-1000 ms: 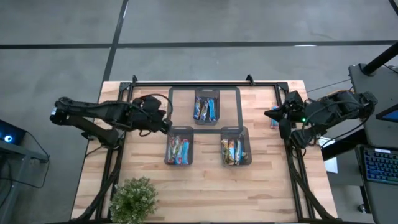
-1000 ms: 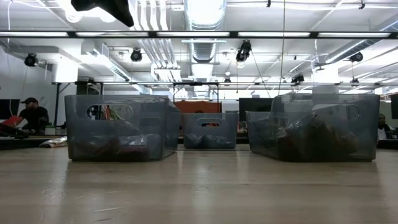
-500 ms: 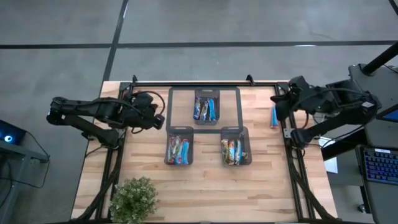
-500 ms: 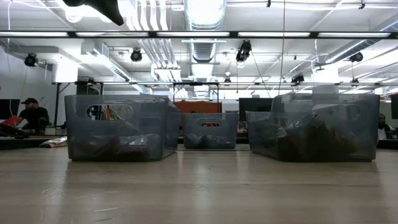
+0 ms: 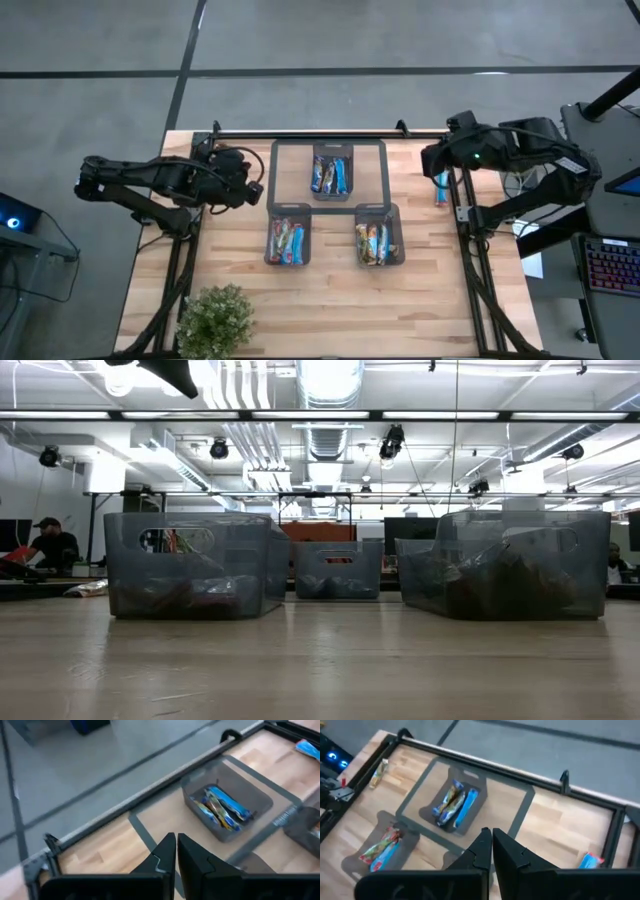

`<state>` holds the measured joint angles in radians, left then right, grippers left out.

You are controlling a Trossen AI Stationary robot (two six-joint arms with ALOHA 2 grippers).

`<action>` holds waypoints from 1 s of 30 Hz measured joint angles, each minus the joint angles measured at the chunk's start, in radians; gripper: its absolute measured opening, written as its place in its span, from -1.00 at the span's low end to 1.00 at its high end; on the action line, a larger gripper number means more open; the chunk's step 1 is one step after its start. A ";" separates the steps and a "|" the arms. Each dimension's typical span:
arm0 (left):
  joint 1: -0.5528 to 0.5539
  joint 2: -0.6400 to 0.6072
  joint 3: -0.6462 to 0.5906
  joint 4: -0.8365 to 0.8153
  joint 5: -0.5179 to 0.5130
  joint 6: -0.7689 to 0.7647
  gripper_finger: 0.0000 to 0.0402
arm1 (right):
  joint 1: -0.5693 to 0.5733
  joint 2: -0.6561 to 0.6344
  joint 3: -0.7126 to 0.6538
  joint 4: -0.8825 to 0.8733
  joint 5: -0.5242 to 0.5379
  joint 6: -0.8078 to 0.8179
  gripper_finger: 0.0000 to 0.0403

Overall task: Pick and place Granola Bars by type
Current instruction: Put the red granola bar into the bottom left black bin

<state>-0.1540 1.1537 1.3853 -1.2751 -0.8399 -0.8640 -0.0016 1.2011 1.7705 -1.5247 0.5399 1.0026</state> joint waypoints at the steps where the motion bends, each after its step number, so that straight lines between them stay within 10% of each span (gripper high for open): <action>1: -0.002 -0.004 0.000 0.002 -0.016 0.011 -1.00 | -0.011 0.004 -0.001 -0.001 -0.022 -0.003 -0.96; 20: -0.010 -0.315 -0.341 0.587 0.151 0.412 -1.00 | -0.151 0.054 -0.009 -0.013 -0.202 -0.037 -0.96; 30: -0.009 -0.347 -0.374 0.612 0.202 0.450 -1.00 | -0.235 0.104 -0.009 0.013 -0.309 -0.144 -0.96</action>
<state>-0.1631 0.8062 1.0111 -0.6632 -0.6380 -0.4144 -0.2364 1.3053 1.7618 -1.5118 0.2309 0.8589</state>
